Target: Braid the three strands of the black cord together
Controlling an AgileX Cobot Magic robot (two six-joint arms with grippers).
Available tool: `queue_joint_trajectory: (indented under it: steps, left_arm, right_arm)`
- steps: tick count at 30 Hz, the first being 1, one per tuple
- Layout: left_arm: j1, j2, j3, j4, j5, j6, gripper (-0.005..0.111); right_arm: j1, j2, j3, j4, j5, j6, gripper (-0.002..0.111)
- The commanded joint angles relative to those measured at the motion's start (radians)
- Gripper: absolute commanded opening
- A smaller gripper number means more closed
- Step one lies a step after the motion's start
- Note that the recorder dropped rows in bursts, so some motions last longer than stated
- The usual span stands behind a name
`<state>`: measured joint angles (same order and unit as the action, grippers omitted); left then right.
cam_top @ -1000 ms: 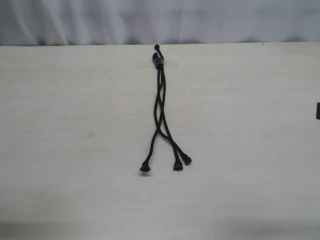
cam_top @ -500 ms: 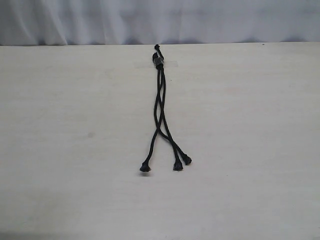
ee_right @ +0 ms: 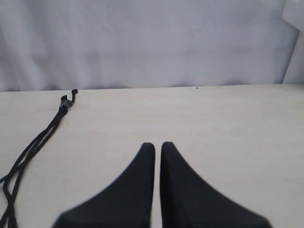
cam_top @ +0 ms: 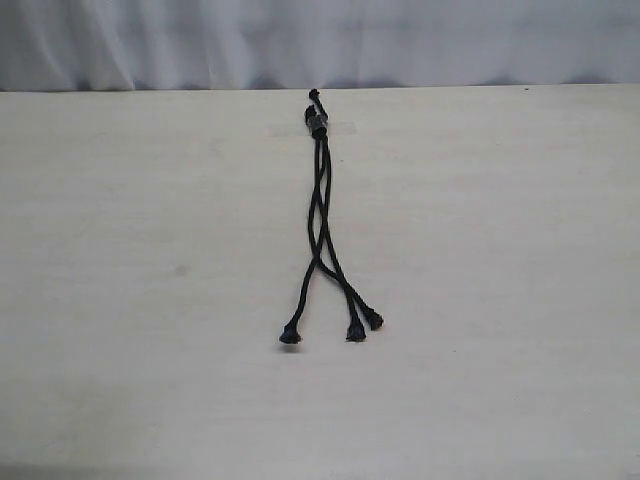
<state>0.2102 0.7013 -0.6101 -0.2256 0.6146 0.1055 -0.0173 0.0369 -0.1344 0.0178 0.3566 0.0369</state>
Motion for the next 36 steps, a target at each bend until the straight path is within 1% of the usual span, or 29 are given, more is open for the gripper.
queue_joint_trajectory:
  steps: [1,14,17,19,22,30,33,36]
  left_arm:
    - [0.004,-0.006,0.006,0.004,-0.019,0.002,0.000]
    - [0.004,-0.006,0.006,0.005,-0.044,0.002,0.000]
    - [-0.001,-0.056,0.008,0.049,-0.046,0.021,0.000]
    - [-0.001,-0.115,0.033,0.073,-0.060,0.021,0.000]
    - [-0.001,-0.216,0.116,0.094,-0.134,0.021,0.000]
    - [-0.001,-0.532,0.436,0.121,-0.323,0.021,0.000]
    - [-0.001,-0.618,0.520,0.120,-0.366,0.021,0.000]
    - [-0.001,-0.678,0.581,0.133,-0.369,0.021,0.000]
  right_arm:
    - [-0.003,-0.037,0.128,0.008,-0.024,0.001,0.004]
    - [-0.003,-0.037,0.134,0.013,-0.022,0.001,0.004]
    - [-0.003,-0.037,0.134,0.013,-0.022,0.001,0.004]
    - [-0.003,-0.037,0.134,0.013,-0.022,0.001,0.004]
    - [-0.003,-0.037,0.134,0.019,-0.022,0.001,0.004]
    - [-0.003,-0.037,0.134,0.019,-0.022,0.001,0.004]
    - [-0.003,-0.037,0.134,0.019,-0.022,0.001,0.004]
    - [-0.003,-0.037,0.134,0.019,-0.022,0.001,0.004]
